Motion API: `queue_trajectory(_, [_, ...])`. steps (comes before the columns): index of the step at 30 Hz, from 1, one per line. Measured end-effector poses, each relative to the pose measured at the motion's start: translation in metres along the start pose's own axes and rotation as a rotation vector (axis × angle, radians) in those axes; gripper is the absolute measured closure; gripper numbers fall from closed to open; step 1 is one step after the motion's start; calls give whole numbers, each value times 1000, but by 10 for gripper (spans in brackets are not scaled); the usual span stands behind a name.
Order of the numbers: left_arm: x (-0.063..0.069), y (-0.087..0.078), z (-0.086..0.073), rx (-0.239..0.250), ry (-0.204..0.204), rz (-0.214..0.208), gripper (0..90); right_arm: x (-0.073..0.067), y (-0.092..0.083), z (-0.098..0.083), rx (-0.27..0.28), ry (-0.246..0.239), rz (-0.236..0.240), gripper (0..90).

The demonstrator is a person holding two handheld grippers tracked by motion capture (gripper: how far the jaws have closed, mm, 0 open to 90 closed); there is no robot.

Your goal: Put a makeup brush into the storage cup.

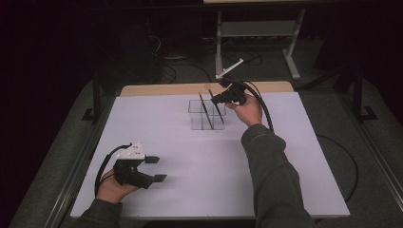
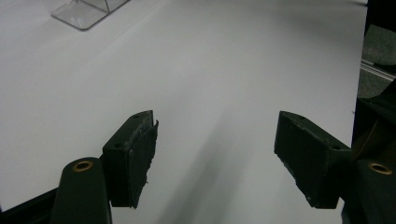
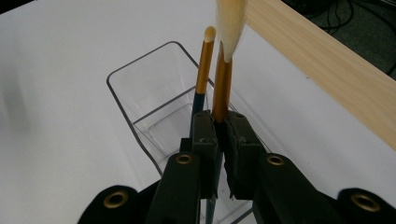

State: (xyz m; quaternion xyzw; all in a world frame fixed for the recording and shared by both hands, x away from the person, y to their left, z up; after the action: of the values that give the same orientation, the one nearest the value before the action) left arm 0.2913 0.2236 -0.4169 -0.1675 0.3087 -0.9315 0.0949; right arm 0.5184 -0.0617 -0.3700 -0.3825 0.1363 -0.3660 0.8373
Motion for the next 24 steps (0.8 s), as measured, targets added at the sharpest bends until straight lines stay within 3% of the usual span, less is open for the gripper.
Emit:
queue_trajectory(4, [-1, 0, 0, -6, 17, 4, 288, 3, 2, -3, 0, -3, -1, 829])
queue_trajectory(24, [-1, 2, -1, 2, -8, 3, 286, 4, 14, -15, -38, 8, 4, 820])
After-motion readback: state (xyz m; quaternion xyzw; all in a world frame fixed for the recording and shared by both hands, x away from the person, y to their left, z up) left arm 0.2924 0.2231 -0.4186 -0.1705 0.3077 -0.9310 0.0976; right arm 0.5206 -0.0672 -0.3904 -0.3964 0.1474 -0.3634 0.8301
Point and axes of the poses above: each handheld gripper's, and its own axes: y roughly forward along the jaws, z roughly out of its top, x roughly to its right, the point moved 4 cm from there along y, roughly forward along the jaws, and after that the axes turned 14 degrees about -z, right-handed, at the moved point
